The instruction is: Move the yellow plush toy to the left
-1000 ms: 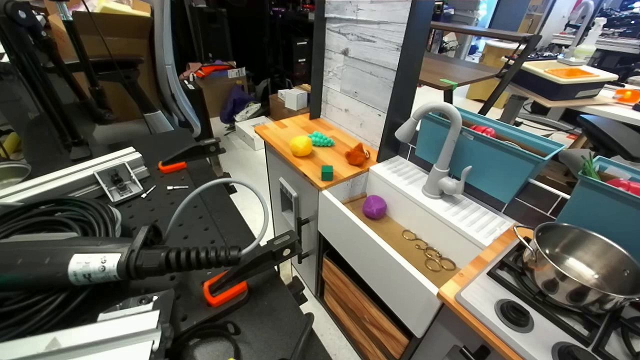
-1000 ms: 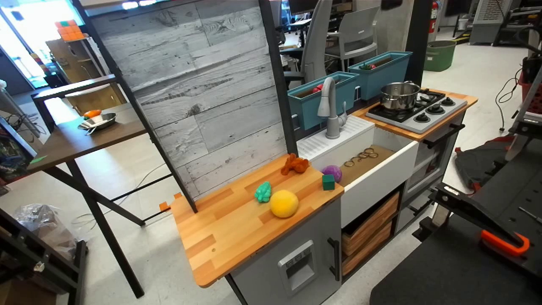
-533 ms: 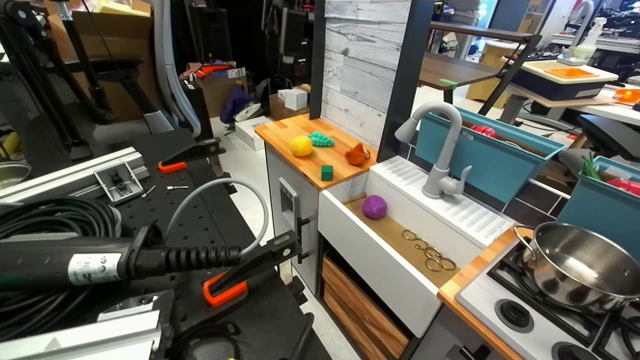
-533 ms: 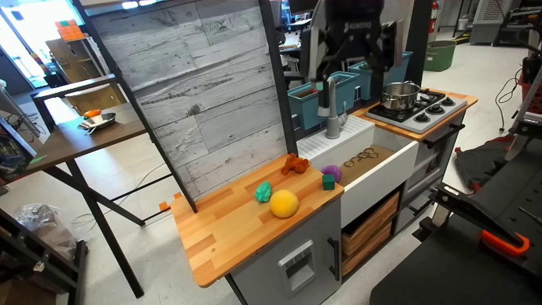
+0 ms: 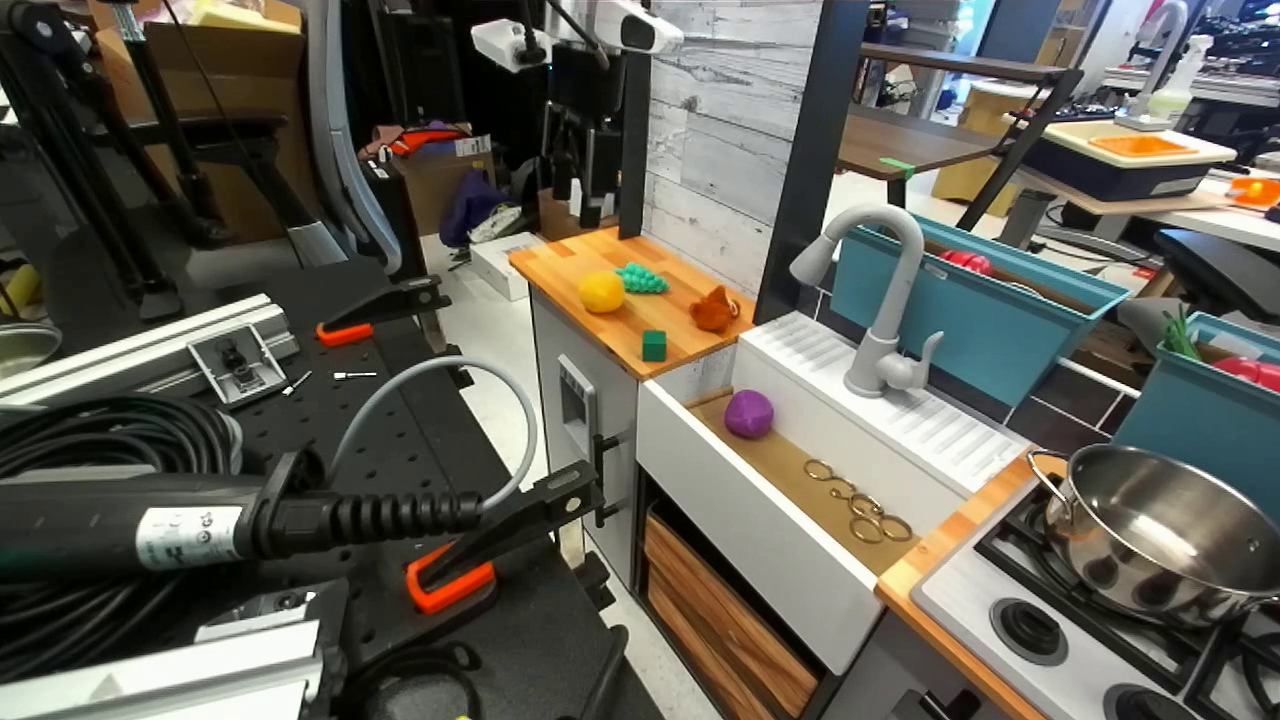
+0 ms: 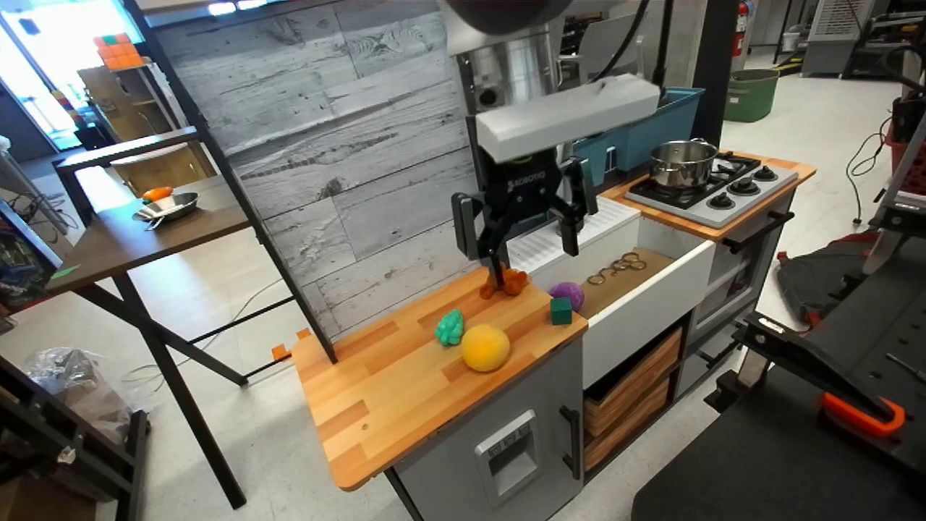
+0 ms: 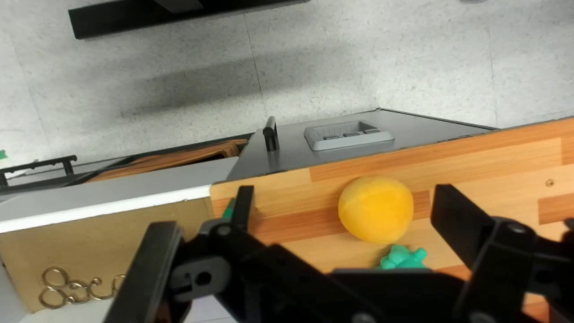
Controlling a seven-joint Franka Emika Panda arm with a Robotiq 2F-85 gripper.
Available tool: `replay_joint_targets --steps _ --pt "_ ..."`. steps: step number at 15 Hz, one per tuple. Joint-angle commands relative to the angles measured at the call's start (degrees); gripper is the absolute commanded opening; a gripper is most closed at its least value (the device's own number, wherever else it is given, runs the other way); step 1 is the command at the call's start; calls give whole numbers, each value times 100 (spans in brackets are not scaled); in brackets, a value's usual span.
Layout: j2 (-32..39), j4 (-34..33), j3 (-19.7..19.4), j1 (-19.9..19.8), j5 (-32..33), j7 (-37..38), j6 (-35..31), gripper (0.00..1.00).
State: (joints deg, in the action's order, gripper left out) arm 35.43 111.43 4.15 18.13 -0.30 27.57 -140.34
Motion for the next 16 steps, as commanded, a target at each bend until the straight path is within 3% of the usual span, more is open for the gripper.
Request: replay_joint_targets --steps 1,6,16 --pt "646 -668 -200 373 236 133 -390 100" --pt "1450 -1413 -274 592 157 53 -798 100" --pt "2658 -2680 -588 947 215 43 -507 100"
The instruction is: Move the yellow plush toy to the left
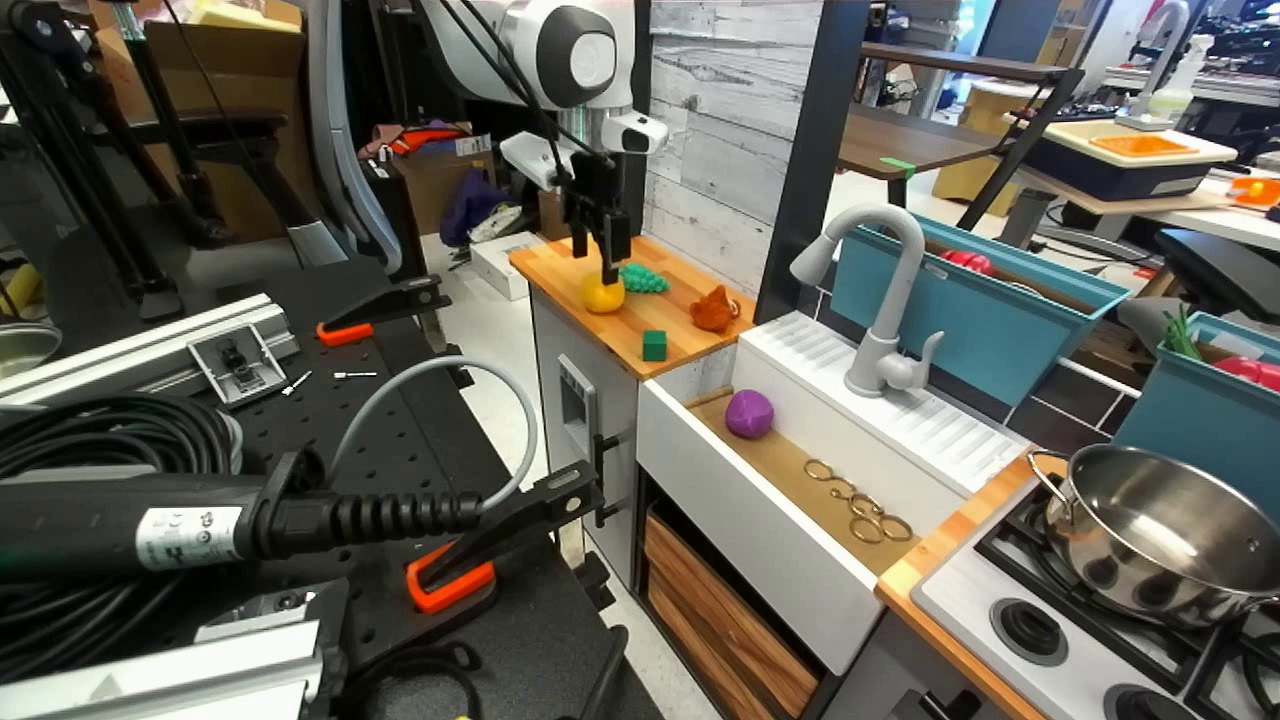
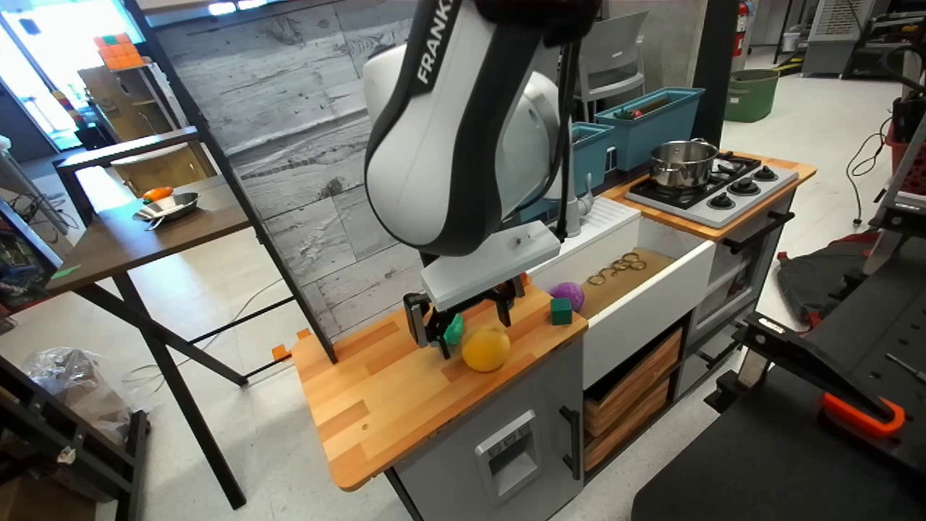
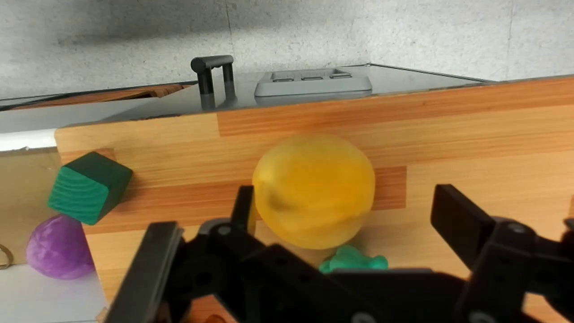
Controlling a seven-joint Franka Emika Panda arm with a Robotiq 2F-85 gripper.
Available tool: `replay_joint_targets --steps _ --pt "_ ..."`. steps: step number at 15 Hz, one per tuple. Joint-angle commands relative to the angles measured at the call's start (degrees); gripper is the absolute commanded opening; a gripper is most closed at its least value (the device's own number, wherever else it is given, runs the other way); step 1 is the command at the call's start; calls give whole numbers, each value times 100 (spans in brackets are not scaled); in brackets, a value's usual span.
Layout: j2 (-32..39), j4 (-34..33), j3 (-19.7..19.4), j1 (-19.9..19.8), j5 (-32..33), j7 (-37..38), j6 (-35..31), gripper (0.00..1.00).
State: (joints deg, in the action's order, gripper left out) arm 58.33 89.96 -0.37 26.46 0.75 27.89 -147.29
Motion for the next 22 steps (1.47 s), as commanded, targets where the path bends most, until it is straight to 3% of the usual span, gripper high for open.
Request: replay_joint_targets --steps 1,3,5,9,15,22 --pt "470 -655 -146 126 101 10 234 100" --pt "652 -848 -186 165 103 37 332 100" --pt "776 -992 -237 199 109 83 443 74" --pt "771 -1182 -151 115 67 -14 965 42" --pt "526 -1380 60 177 57 -109 1140 7" --pt "739 -1938 508 261 -54 -255 1165 6"
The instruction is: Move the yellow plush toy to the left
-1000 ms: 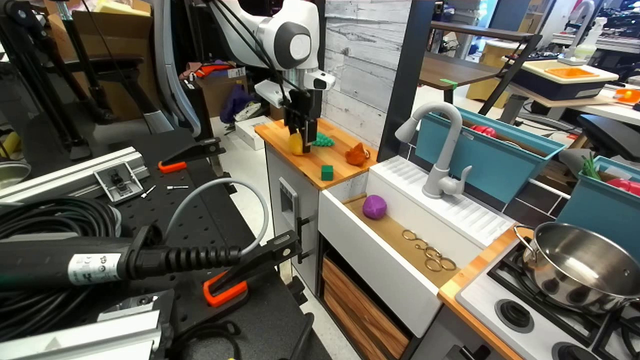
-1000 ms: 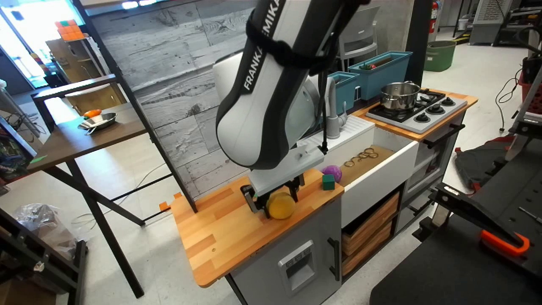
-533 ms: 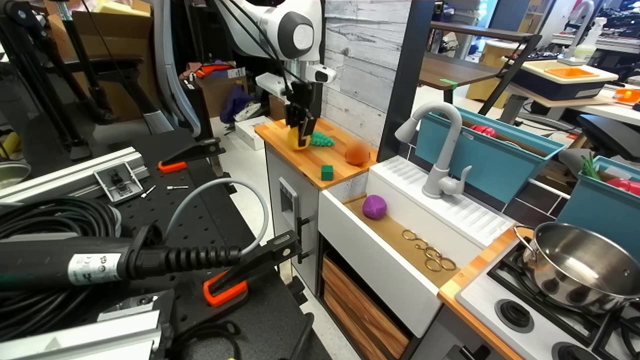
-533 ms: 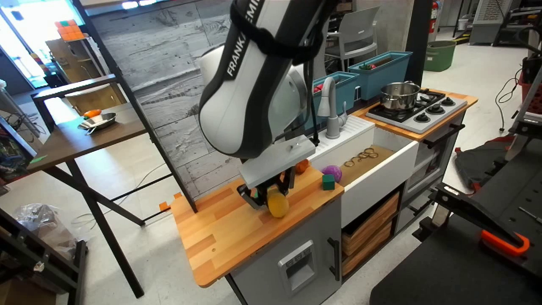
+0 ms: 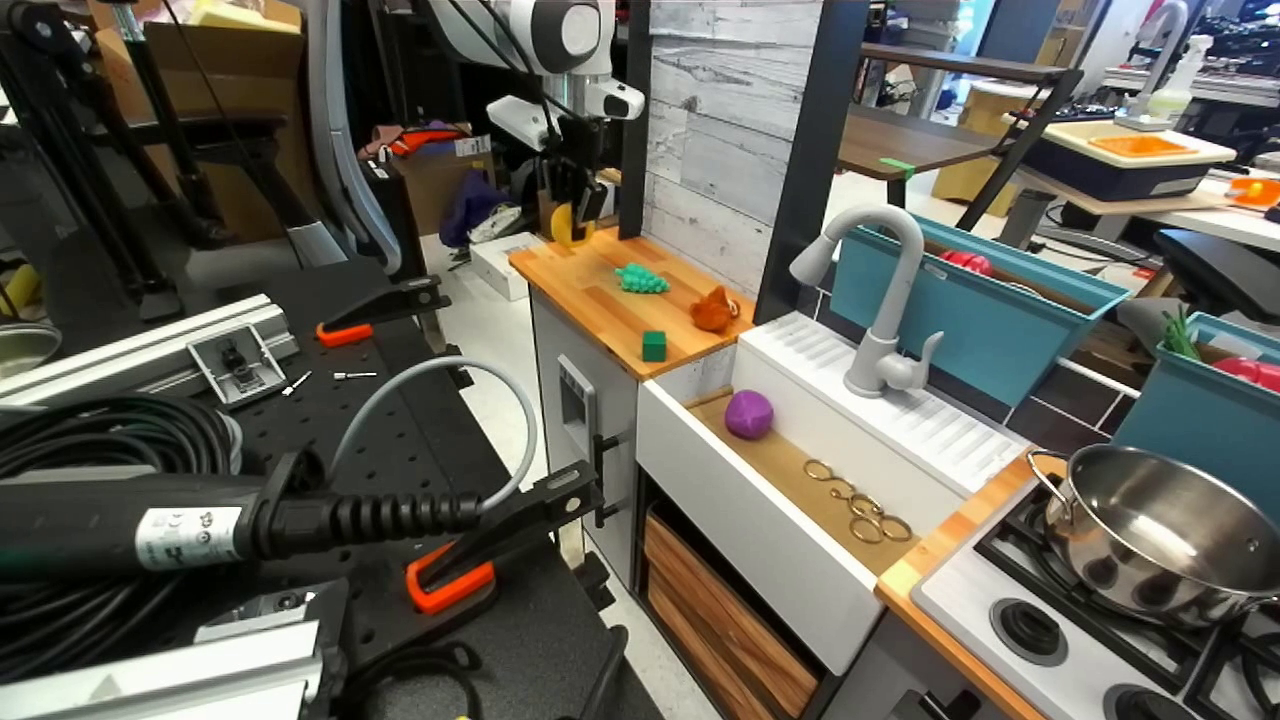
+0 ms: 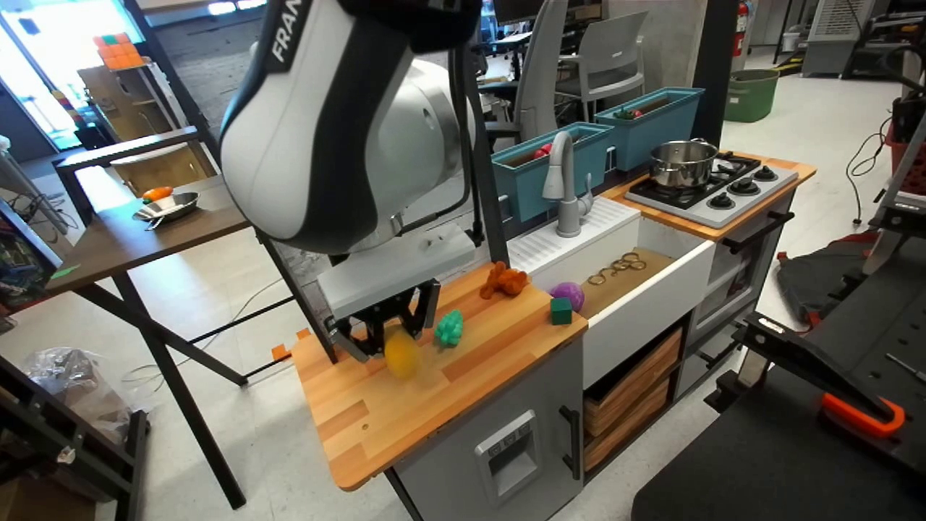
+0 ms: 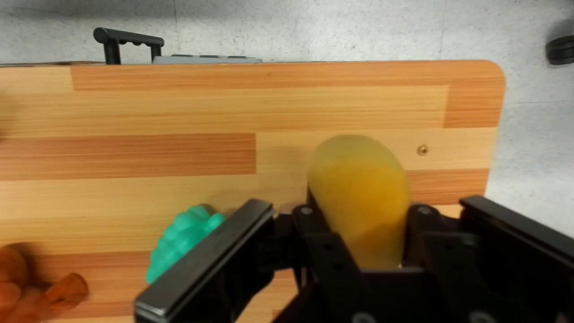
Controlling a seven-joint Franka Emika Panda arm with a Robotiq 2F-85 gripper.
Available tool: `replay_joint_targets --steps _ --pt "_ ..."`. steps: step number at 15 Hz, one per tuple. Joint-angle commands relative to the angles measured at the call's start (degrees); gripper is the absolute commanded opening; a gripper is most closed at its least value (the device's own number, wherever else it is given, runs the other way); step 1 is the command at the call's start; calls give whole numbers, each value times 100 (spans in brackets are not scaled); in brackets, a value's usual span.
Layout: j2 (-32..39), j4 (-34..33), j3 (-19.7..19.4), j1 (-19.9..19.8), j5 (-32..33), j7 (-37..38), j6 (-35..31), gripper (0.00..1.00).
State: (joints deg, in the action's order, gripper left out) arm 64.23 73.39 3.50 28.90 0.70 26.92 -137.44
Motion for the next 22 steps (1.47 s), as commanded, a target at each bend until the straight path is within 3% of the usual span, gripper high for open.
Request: replay_joint_targets --steps 1,14,15,16,22 --pt "202 -314 143 40 -36 -174 182 6" --pt "985 -876 247 109 -46 -356 -14 6" --pt "1015 -924 250 114 -43 -361 -8 51" --pt "1023 -965 240 124 -30 -356 1 52" --pt "827 -849 249 75 44 -386 53 95"
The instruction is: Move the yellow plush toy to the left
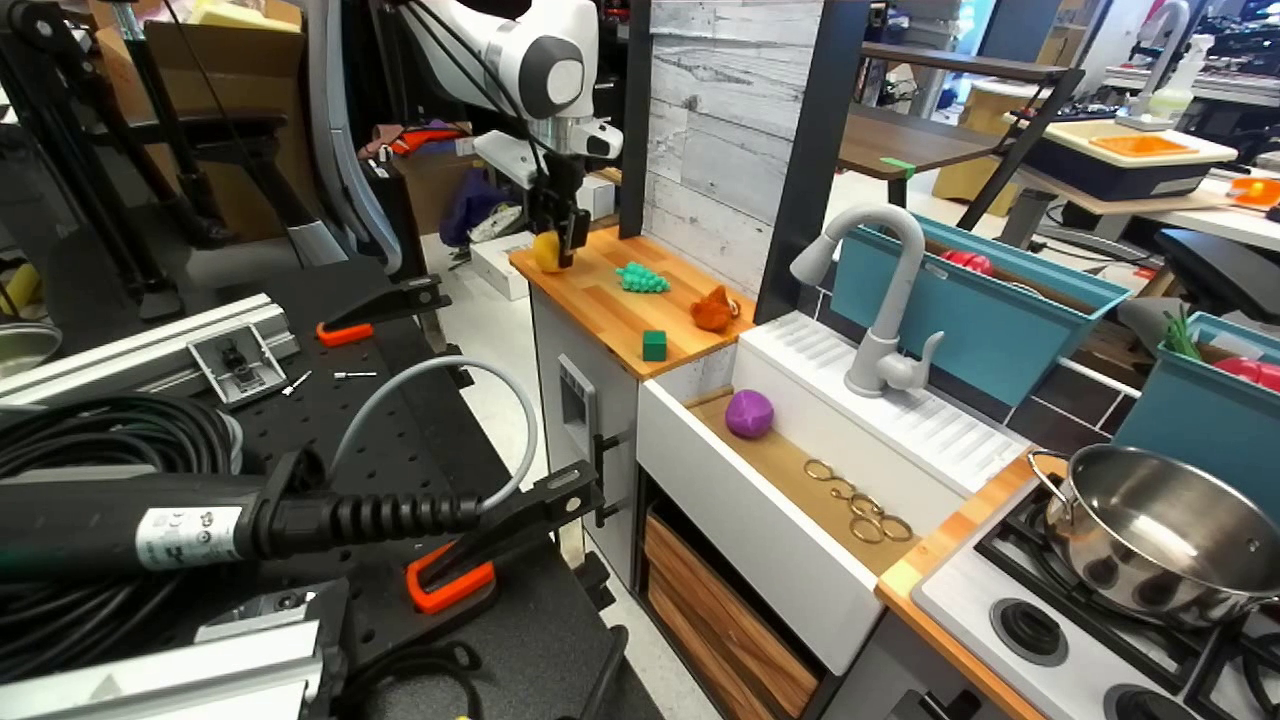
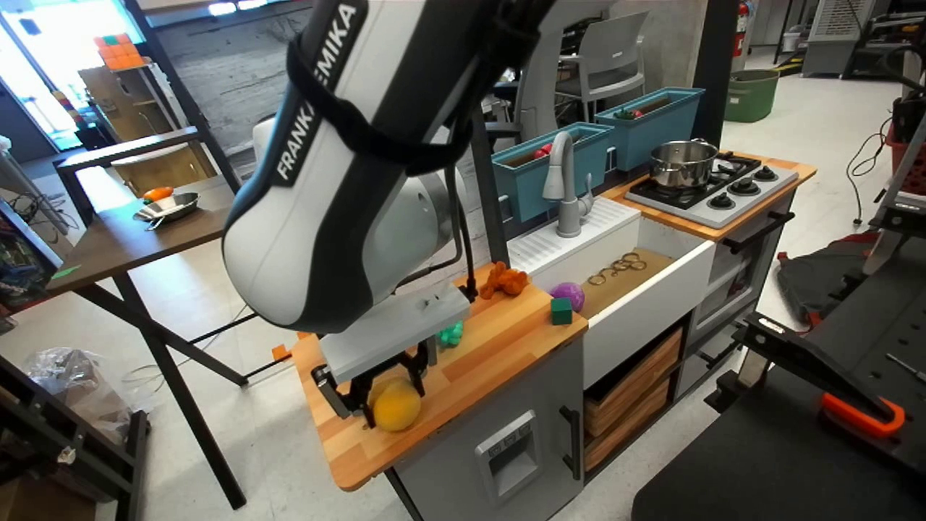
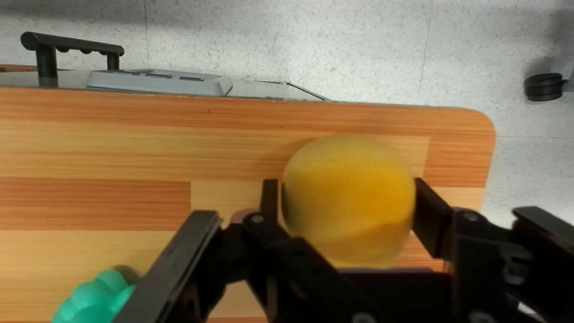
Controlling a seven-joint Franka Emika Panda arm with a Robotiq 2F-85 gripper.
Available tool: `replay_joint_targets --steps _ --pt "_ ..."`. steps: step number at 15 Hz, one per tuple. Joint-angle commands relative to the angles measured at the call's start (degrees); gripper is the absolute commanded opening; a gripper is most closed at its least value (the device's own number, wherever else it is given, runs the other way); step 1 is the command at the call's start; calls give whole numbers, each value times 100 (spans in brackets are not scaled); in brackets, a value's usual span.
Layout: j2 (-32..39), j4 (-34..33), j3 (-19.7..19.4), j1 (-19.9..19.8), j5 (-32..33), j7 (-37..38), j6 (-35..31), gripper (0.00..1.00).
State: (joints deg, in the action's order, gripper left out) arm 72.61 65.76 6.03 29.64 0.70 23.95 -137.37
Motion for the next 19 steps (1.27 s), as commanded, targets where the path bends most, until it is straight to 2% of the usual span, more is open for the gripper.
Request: replay_joint_targets --steps 1,9,12,15,16,19 --pt "-67 -43 3 -12 51 -129 114 99" --pt "-574 335 157 -202 -45 -525 245 100" --pt "-1056 725 355 -306 -92 -750 111 100" --pt "-1704 1366 316 -298 -26 -586 357 100" --pt "-1095 623 242 -183 -56 -596 194 100" --pt "-1504 1065 250 -207 -43 -587 322 100"
